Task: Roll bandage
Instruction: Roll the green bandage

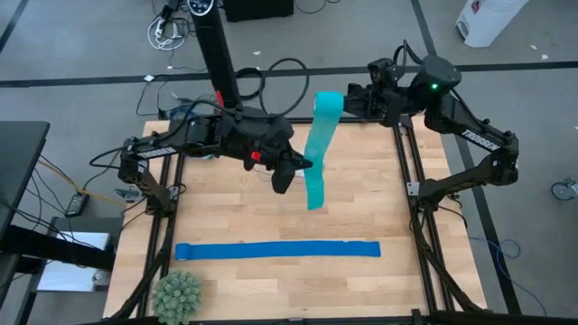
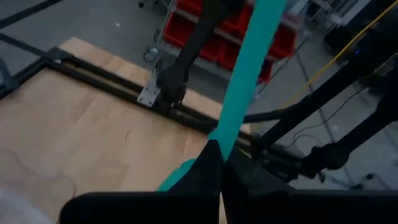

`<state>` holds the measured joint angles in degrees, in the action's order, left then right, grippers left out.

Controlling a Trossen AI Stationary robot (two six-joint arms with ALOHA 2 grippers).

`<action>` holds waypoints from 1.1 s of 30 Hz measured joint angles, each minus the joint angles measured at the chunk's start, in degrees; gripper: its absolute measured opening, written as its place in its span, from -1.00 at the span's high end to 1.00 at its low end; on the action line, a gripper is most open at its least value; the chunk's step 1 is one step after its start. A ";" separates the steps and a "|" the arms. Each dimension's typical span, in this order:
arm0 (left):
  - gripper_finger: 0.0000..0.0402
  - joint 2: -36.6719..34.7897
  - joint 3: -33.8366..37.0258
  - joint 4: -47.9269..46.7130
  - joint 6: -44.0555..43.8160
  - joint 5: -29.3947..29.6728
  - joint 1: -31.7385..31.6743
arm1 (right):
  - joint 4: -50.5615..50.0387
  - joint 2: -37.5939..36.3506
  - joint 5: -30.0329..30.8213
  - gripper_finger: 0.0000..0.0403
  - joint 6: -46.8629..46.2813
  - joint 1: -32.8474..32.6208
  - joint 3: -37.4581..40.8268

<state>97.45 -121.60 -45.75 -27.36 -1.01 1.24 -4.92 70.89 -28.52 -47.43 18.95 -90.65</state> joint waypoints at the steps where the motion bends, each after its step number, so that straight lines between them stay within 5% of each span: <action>1: 0.99 0.00 0.00 -0.68 0.21 0.20 0.13 | 0.55 0.00 -0.61 1.00 -0.54 0.34 0.00; 7: 0.99 -0.02 0.00 -3.50 1.55 1.65 0.46 | 7.04 -0.02 -4.59 1.00 -5.67 1.90 0.02; 15: 0.97 -0.11 0.00 6.65 3.44 -2.43 0.46 | 0.22 -0.02 -6.24 1.00 -4.76 -1.38 0.00; 21: 0.94 -0.15 0.00 4.68 7.92 -2.59 0.67 | -1.23 -0.02 -7.79 1.00 -8.15 -3.68 0.00; 33: 0.38 -1.29 0.00 -8.30 15.15 2.51 0.81 | -2.97 -1.96 -10.25 1.00 -17.60 -6.34 10.44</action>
<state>96.16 -121.60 -54.05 -12.21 1.49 2.04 -7.90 68.93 -38.76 -65.03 12.61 -80.21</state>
